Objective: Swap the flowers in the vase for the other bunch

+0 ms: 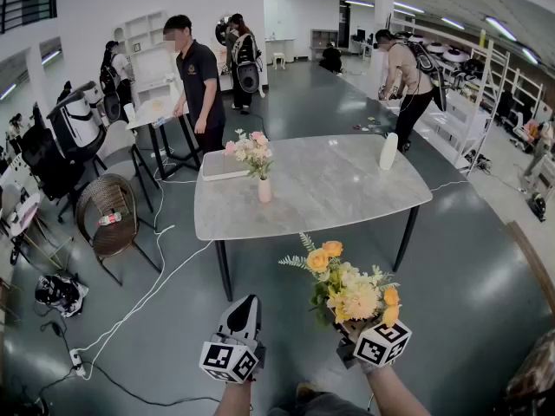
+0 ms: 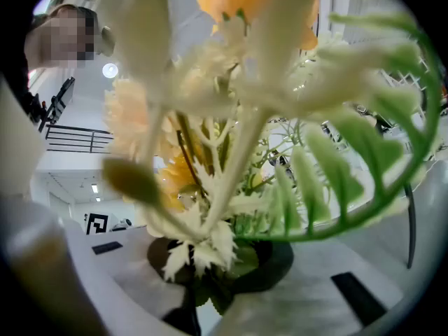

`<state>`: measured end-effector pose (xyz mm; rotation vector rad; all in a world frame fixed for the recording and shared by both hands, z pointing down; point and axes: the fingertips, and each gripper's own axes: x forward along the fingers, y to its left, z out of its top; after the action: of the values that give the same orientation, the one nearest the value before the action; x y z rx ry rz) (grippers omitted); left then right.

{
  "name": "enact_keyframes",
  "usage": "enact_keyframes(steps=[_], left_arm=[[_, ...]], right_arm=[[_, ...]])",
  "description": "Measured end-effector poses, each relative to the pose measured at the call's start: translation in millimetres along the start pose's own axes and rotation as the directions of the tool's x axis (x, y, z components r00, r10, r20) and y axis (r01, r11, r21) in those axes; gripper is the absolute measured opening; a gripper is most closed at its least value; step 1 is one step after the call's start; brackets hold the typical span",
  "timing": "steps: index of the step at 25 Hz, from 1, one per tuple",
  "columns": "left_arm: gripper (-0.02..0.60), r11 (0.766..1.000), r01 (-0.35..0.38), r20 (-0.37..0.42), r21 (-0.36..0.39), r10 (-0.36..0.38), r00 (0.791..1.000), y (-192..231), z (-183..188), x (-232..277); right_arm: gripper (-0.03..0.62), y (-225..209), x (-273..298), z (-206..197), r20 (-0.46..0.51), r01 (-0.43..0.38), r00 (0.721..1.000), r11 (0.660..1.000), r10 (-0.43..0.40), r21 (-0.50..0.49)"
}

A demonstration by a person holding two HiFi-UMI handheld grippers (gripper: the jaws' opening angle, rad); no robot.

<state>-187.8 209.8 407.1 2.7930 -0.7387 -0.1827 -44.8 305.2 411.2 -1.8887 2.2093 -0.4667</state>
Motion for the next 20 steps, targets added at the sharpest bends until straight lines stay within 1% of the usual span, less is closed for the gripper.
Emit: enact_keyframes(steps=[6, 13, 17, 20], left_arm=[[0.015, 1.000, -0.025, 0.011, -0.015, 0.026, 1.000, 5.4, -16.5, 10.0], [0.015, 0.999, -0.037, 0.000, -0.017, 0.037, 0.999, 2.6, -21.9, 24.9], [0.015, 0.999, -0.043, 0.001, -0.020, 0.043, 0.999, 8.3, -23.2, 33.5], [0.015, 0.999, -0.041, -0.008, -0.027, 0.040, 0.999, 15.6, -27.4, 44.2]], right_arm=[[0.091, -16.2, 6.1, -9.2, -0.006, -0.015, 1.000, 1.000, 0.015, -0.007], [0.091, -21.2, 14.7, 1.2, -0.008, -0.049, 0.999, 0.999, 0.049, -0.018], [0.091, -34.9, 24.0, -3.0, -0.018, -0.029, 0.999, 1.000, 0.029, 0.010], [0.091, -44.7, 36.5, -5.1, -0.029, -0.029, 0.999, 0.999, 0.029, 0.020]])
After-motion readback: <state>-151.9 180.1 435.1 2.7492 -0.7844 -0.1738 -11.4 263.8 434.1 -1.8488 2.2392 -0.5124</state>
